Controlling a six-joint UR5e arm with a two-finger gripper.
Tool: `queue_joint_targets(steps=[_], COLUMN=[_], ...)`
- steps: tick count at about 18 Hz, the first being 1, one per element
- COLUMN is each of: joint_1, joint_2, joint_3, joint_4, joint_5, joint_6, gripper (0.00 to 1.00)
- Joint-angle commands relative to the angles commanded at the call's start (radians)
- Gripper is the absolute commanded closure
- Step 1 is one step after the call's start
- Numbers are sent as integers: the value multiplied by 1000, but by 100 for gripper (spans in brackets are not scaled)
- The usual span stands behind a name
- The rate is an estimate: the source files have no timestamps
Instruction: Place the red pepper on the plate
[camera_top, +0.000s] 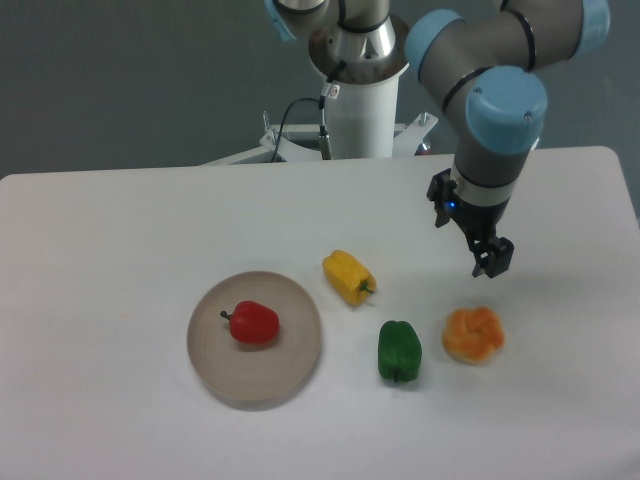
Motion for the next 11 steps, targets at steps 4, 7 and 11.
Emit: queue_joint_targets(steps=[4, 7, 11], joint_1=[-6, -6, -5], joint_2=[-21, -25, -25], joint_3=[0, -2, 2], joint_4=[37, 48, 48], joint_5=[-8, -8, -8], joint_6=[0, -2, 0], gripper=[0, 0, 0])
